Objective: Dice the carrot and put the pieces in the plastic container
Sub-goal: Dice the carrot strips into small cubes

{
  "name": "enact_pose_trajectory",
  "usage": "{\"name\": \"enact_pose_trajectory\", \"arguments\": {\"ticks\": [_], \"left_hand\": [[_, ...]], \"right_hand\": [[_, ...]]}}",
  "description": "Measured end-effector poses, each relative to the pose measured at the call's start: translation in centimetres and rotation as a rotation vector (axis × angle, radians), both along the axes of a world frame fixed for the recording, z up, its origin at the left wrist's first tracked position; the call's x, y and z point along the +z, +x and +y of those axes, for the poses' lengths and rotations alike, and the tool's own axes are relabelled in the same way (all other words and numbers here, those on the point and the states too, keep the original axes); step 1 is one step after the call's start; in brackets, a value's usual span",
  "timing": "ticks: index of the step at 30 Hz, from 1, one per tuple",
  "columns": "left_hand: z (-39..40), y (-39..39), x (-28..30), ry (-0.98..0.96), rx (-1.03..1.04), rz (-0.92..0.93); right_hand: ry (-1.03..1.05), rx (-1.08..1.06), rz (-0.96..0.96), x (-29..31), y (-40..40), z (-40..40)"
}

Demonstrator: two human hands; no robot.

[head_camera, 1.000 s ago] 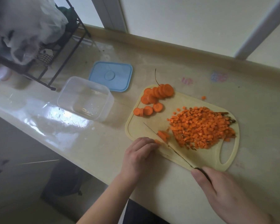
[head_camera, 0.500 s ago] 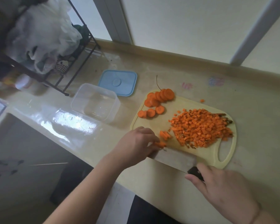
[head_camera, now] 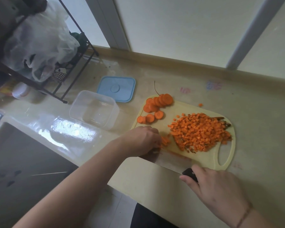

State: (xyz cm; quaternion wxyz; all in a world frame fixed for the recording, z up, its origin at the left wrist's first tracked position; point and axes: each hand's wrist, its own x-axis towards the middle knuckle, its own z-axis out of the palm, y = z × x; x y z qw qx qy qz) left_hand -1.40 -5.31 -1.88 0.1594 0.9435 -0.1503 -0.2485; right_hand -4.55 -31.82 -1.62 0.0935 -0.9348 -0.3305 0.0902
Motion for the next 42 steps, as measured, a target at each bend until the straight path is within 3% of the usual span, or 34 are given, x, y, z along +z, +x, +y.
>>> {"name": "enact_pose_trajectory", "arguments": {"ticks": [11,19,27,31,35,42], "left_hand": [[0.4,0.6,-0.3,0.008,-0.045,0.063],[0.8,0.1,-1.0,-0.074,0.037,0.082],[1.0,-1.4,-1.8,-0.251,0.127,-0.05],[1.3,-3.2,-2.9,-0.283,0.221,-0.269],[0.5,-4.7,-4.2,-0.275,0.198,-0.424],[-0.2,-4.8,-4.9,-0.247,0.183,-0.464]], "right_hand": [[0.003,0.016,-0.01,-0.7,-0.1,-0.9],[0.093,-0.005,-0.097,-1.8,-0.1,-5.2],[0.164,-0.266,0.028,-3.0,-0.6,-11.4],[0.233,-0.444,0.144,-2.1,-0.6,-11.7],[0.234,-0.495,0.227,-1.4,-0.9,-11.2],[0.306,-0.531,0.292,-0.6,-1.0,-9.7]]}}
